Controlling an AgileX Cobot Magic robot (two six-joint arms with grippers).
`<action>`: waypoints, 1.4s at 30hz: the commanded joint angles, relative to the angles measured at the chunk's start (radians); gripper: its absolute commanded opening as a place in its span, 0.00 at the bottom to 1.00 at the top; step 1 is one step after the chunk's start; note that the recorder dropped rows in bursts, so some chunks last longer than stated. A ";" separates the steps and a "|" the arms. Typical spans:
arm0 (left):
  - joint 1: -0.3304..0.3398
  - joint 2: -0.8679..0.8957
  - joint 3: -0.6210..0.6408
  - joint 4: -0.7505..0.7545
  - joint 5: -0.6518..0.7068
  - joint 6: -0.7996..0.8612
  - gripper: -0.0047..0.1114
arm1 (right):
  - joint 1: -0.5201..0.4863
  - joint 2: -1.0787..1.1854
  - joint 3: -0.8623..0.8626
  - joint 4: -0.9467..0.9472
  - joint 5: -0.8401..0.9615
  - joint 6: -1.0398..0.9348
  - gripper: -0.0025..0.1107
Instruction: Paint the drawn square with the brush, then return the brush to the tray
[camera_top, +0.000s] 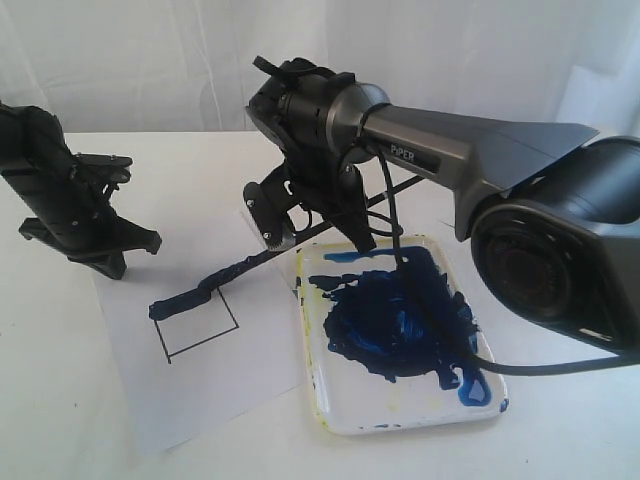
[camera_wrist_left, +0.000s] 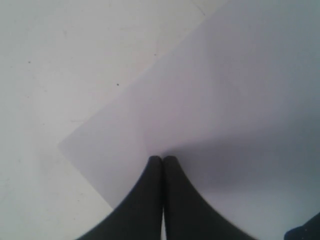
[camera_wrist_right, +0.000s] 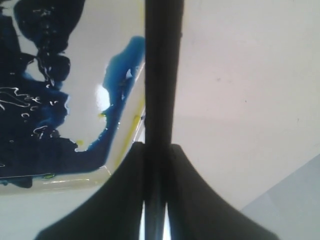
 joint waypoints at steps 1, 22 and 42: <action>0.004 0.016 0.006 0.019 0.038 0.001 0.04 | -0.006 0.008 0.001 -0.011 0.006 0.004 0.02; 0.004 0.016 0.006 0.019 0.034 0.001 0.04 | -0.006 -0.019 0.001 -0.032 0.006 -0.023 0.02; 0.004 0.016 0.006 0.019 0.031 0.001 0.04 | 0.022 -0.041 0.038 0.122 0.006 -0.083 0.02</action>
